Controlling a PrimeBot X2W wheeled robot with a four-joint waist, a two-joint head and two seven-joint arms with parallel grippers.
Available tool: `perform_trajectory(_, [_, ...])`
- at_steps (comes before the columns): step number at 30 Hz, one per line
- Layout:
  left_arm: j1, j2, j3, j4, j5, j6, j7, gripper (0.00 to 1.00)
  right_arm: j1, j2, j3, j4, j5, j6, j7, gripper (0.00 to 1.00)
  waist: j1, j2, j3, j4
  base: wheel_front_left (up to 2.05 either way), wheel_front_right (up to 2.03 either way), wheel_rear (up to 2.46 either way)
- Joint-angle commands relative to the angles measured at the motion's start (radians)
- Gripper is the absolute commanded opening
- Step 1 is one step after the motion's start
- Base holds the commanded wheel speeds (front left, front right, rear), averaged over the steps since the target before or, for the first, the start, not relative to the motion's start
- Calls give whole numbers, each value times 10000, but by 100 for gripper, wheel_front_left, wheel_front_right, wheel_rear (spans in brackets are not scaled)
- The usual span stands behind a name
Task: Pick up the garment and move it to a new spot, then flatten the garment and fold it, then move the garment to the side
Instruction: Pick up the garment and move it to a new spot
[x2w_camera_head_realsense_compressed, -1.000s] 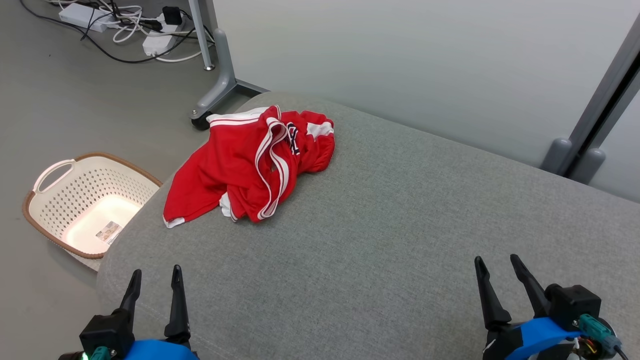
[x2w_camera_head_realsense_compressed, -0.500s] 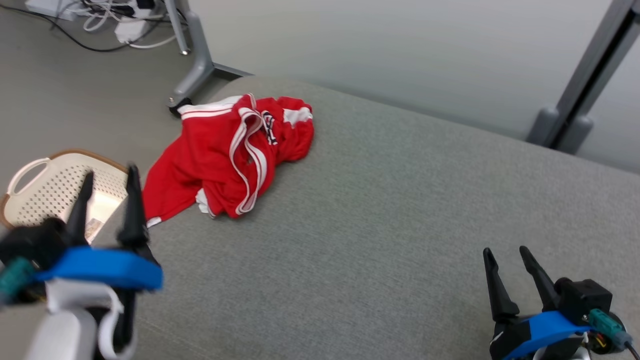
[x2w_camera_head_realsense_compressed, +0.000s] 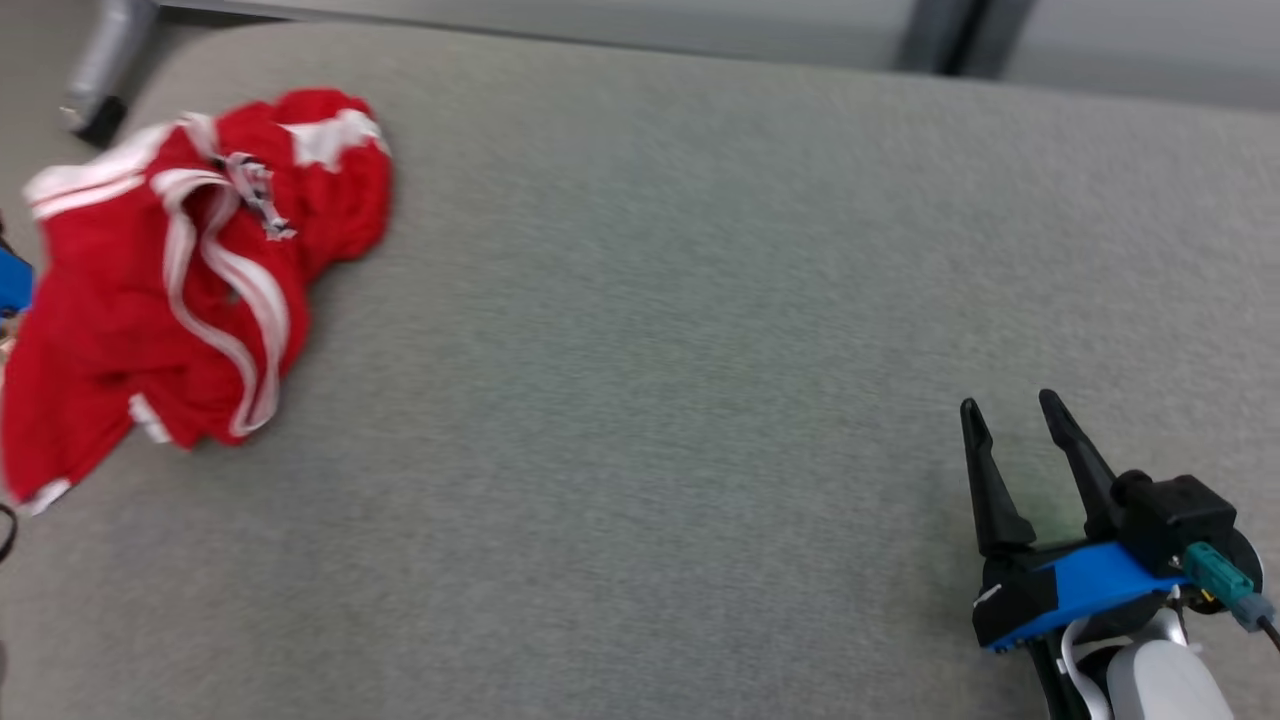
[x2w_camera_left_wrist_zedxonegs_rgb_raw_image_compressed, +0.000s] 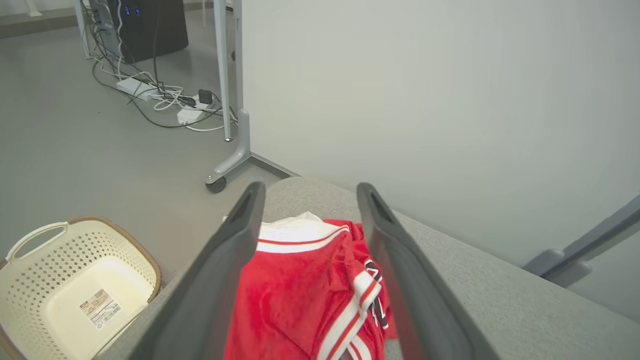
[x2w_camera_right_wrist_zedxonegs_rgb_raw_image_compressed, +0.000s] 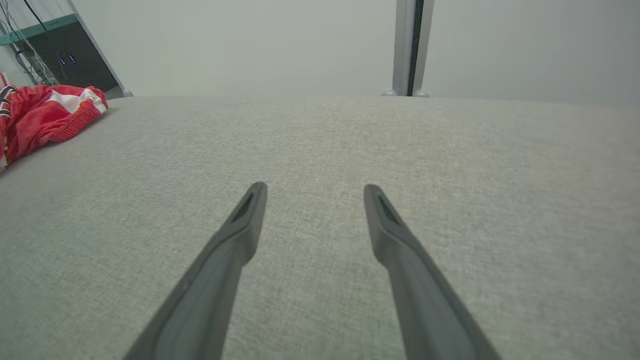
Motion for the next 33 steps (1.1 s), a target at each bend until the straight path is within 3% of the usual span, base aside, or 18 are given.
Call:
perform_trajectory(1, [-197, 199, 84, 292, 5, 74, 153, 100, -145, -47, 48, -98, -82, 5, -11, 100, -3, 0, 212, -292, 0, 0, 0])
perform_trajectory(6, [-526, 829, 453, 1277, -230, 290, 896, 100, -413, -42, 13, -254, -57, 5, -141, 100, -3, 0, 1028, -1337, 0, 0, 0])
perform_trajectory(11, [-326, 1014, 676, 1556, -619, 631, 1976, 100, -475, -41, -52, -178, 69, 5, -290, 100, -3, 0, 1465, -2029, 0, 0, 0])
perform_trajectory(16, [189, 1424, 412, 1891, -307, 1518, 3510, 100, -548, -41, -27, -2, 245, 5, -509, 100, -3, 0, 1436, -2417, 0, 0, 0])
perform_trajectory(17, [268, 1504, 338, 1858, -225, 1652, 3729, 78, -539, -41, -17, 56, 265, 5, -524, 100, -3, 0, 1377, -2448, 0, 0, 0])
perform_trajectory(18, [343, 1592, 274, 1757, -131, 1732, 3845, 25, -524, -42, -2, 110, 307, 5, -550, 100, -3, 0, 1305, -2467, 0, 0, 0])
perform_trajectory(19, [407, 1662, 251, 1652, -65, 1772, 3882, 6, -511, -42, 15, 159, 318, 5, -586, 100, -3, 0, 1207, -2476, 0, 0, 0])
perform_trajectory(20, [514, 1725, 214, 1555, -11, 1791, 3911, 0, -489, -42, 29, 212, 334, 5, -604, 100, -3, 0, 1096, -2474, 0, 0, 0])
perform_trajectory(28, [70, 2068, -95, 247, 202, 1290, 3621, 0, -276, -44, -1, 713, 580, 5, -808, 100, -3, 0, -277, -2165, 0, 0, 0])
perform_trajectory(33, [-1108, 1940, -567, -642, 186, 763, 3528, 0, -93, -46, -44, 1018, 788, 5, -921, 100, -3, 0, -1173, -1974, 0, 0, 0])
